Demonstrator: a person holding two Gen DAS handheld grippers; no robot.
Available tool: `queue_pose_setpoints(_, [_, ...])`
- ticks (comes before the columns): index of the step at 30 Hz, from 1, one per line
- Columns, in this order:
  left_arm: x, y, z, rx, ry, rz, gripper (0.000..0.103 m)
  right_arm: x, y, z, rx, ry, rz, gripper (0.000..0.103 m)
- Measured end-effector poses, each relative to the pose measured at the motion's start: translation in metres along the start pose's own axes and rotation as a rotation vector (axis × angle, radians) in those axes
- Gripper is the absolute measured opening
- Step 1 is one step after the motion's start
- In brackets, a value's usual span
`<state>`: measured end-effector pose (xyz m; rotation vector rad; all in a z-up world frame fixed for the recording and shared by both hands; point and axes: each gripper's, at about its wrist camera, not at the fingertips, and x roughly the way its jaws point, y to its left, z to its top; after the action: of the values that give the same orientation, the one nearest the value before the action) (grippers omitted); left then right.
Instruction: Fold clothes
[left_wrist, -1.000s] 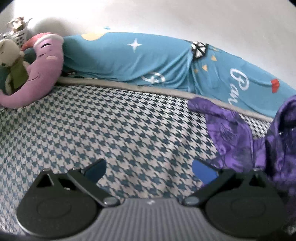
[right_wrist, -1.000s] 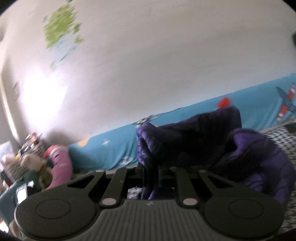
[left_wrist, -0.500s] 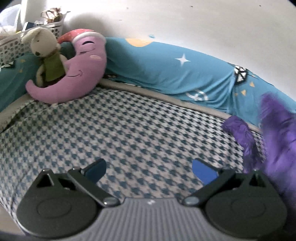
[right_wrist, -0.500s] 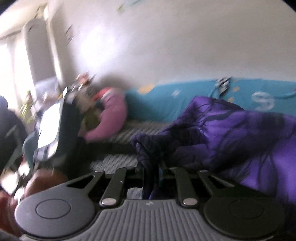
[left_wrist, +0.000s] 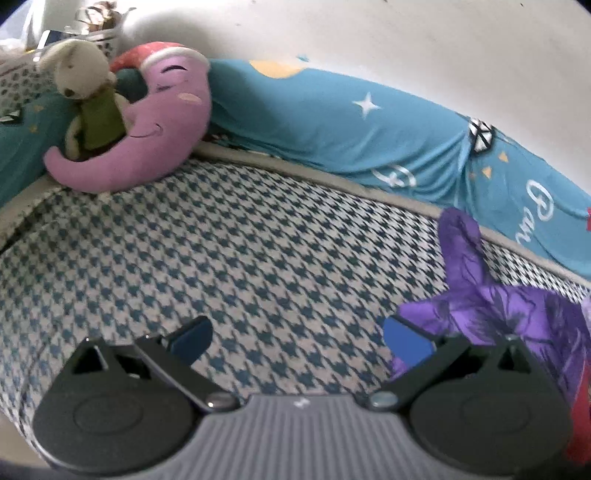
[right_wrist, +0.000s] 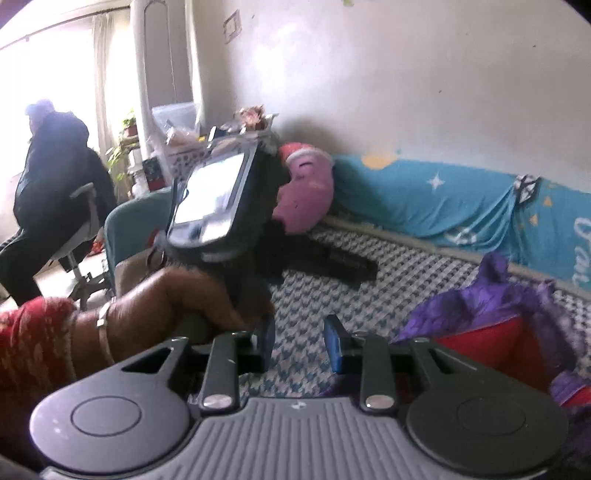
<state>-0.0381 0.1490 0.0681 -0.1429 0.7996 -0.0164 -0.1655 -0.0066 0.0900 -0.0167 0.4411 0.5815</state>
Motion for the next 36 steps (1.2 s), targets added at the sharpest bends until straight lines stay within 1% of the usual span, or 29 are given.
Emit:
queue_pose_setpoints(3, [0.002, -0.010, -0.002, 0.016, 0.016, -0.026, 0.103, -0.012, -0.012, 0.006, 0.020, -0.026, -0.056, 0.031])
queue_pose_setpoints(8, [0.000, -0.028, -0.005, 0.038, 0.032, -0.121, 0.103, -0.031, -0.049, 0.019, 0.093, -0.052, -0.193, 0.033])
queue_pose_setpoints(12, [-0.005, -0.045, -0.007, 0.061, 0.050, -0.202, 0.103, -0.046, -0.083, 0.019, 0.175, -0.037, -0.296, 0.042])
queue_pose_setpoints(15, [-0.008, -0.057, -0.010, 0.093, 0.051, -0.225, 0.103, -0.047, -0.107, 0.015, 0.242, -0.009, -0.353, 0.044])
queue_pose_setpoints(17, [-0.009, -0.065, -0.013, 0.118, 0.046, -0.233, 0.103, -0.046, -0.118, 0.010, 0.272, 0.017, -0.381, 0.045])
queue_pose_setpoints(22, [-0.010, -0.079, -0.018, 0.159, 0.042, -0.243, 0.103, -0.040, -0.136, -0.002, 0.319, 0.074, -0.427, 0.054])
queue_pose_setpoints(28, [-0.006, -0.085, -0.023, 0.177, 0.056, -0.238, 0.103, -0.022, -0.144, -0.011, 0.343, 0.116, -0.428, 0.055])
queue_pose_setpoints(32, [-0.003, -0.084, -0.022, 0.174, 0.061, -0.233, 0.103, -0.012, -0.146, -0.014, 0.339, 0.125, -0.410, 0.055])
queue_pose_setpoints(34, [-0.002, -0.082, -0.021, 0.173, 0.060, -0.226, 0.103, -0.010, -0.147, -0.015, 0.342, 0.119, -0.401, 0.050])
queue_pose_setpoints(36, [-0.002, -0.080, -0.021, 0.168, 0.060, -0.218, 0.103, -0.009, -0.147, -0.016, 0.345, 0.114, -0.376, 0.030])
